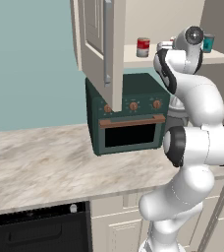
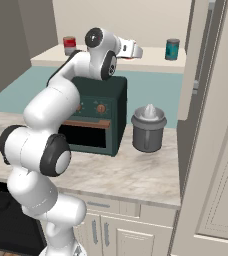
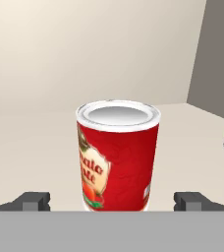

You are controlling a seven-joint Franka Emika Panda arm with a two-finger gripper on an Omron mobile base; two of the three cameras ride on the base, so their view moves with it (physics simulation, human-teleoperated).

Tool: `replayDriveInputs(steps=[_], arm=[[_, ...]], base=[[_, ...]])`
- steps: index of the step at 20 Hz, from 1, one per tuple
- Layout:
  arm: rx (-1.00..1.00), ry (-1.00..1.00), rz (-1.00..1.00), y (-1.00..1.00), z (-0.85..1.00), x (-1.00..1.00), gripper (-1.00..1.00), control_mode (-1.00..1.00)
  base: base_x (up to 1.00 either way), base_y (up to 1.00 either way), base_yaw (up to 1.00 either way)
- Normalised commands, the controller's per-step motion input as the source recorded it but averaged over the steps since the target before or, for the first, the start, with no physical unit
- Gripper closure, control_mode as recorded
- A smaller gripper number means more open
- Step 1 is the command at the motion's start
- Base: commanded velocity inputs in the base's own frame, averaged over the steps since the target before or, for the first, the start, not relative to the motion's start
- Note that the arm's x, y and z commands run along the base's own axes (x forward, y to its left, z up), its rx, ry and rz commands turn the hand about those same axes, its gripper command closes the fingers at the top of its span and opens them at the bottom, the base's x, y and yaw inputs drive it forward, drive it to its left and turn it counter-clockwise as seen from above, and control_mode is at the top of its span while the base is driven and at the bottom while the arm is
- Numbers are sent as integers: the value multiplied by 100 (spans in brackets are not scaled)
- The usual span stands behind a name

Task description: Stack two cans on top of the other two cans in the cabinet.

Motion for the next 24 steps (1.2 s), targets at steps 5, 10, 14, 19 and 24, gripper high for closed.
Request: replayDriveInputs(steps=[5,10,14,19,24], arm=[[0,0,0,0,0,4,-100,-100],[0,0,0,0,0,8,-100,-100],[0,0,0,0,0,15,-100,-100],[0,0,0,-1,0,17,-100,-100],[0,0,0,-8,0,11,-100,-100]], base=[[0,0,0],[0,0,0],[0,0,0],[0,0,0],[0,0,0]])
